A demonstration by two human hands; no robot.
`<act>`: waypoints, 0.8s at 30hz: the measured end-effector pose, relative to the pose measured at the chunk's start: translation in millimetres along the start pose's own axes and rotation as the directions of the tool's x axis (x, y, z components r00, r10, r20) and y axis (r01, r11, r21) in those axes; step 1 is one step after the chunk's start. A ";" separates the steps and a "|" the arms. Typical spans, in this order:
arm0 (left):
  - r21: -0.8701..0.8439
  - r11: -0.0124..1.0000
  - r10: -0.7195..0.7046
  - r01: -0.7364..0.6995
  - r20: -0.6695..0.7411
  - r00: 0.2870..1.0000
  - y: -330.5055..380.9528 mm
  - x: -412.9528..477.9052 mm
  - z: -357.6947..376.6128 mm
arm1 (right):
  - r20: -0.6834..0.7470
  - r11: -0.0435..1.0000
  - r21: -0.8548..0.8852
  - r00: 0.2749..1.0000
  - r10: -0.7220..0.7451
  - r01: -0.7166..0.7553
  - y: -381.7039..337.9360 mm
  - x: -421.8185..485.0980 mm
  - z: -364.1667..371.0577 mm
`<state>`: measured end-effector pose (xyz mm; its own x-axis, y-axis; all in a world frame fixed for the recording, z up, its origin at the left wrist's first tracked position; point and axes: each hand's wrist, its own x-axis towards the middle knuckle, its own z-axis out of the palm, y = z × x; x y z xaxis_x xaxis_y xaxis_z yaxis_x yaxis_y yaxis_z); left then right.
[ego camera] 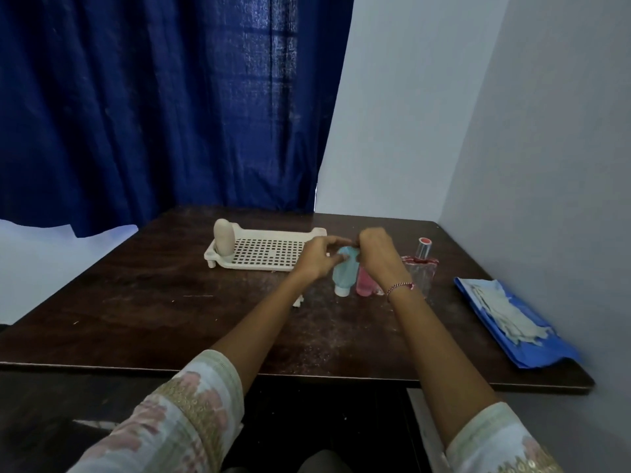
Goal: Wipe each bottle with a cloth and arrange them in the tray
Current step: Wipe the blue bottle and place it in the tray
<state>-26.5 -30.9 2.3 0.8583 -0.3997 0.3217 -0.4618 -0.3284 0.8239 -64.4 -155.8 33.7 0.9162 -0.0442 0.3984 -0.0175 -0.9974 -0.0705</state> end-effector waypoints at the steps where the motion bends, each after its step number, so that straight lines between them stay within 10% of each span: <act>1: 0.042 0.999 0.002 -0.003 0.003 1.000 -0.1 0.0 2.9 | 0.017 1.000 -0.001 1.000 0.006 -0.006 0.4 -1.2 1.6; 11: 0.162 0.987 0.053 -0.024 -0.176 0.983 -15.7 8.8 -22.8 | -0.202 0.910 0.415 0.976 0.081 0.010 -16.6 6.9 28.5; 24: -0.090 0.993 0.055 -0.075 -0.208 0.977 -79.2 3.3 -74.4 | -0.050 0.580 0.812 0.998 -0.030 0.058 -54.0 34.3 68.9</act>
<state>29.6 57.5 -27.2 0.8594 -0.2308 0.4563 -0.5028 -0.2189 0.8362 -4.4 -99.5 -11.8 0.8950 -0.0173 0.4458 0.3685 -0.5347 -0.7605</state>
